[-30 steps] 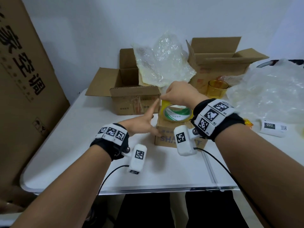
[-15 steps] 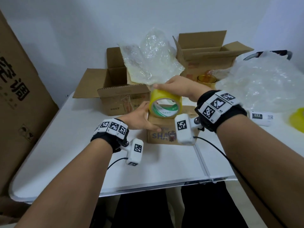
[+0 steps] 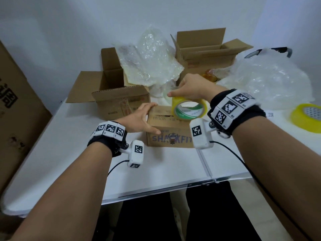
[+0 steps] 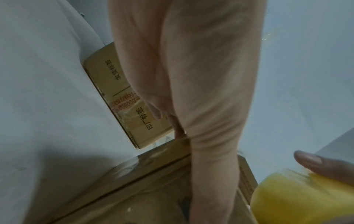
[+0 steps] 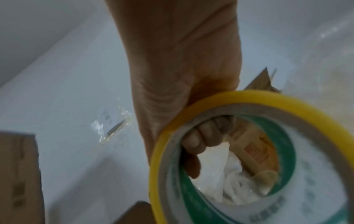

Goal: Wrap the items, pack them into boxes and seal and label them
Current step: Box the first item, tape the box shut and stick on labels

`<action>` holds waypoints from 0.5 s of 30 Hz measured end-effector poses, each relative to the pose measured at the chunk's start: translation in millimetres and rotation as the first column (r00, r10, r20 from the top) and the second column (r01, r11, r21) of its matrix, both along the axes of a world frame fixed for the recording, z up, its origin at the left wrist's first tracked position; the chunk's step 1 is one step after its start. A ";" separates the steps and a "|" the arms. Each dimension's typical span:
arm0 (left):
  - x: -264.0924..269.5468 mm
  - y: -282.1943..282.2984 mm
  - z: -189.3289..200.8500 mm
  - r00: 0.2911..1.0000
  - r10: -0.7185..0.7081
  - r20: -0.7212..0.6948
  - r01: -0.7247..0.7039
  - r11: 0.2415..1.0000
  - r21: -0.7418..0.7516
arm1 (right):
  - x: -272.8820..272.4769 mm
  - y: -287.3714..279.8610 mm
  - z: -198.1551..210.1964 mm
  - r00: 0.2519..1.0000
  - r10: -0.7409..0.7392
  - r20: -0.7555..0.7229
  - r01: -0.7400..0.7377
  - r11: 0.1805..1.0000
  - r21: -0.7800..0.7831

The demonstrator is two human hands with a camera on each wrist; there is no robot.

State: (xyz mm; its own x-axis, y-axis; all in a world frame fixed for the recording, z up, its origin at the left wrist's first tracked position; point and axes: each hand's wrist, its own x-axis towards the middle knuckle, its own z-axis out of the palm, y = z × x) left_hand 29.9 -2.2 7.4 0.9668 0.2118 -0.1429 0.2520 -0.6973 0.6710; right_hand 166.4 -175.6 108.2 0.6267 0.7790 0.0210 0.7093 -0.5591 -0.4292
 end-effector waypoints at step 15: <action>33.3 -19.5 39.3 0.949 -0.080 -0.305 0.222 0.856 0.466 | 2.0 1.1 -4.1 0.999 -0.004 0.040 0.004 1.000 -0.001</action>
State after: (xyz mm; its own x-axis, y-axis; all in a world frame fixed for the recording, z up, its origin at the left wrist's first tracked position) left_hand 63.2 -21.7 46.7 0.9327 0.1767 -0.3145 0.2342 -0.9597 0.1552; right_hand 168.4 -174.5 104.1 0.6287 0.7763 0.0449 0.7236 -0.5628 -0.3996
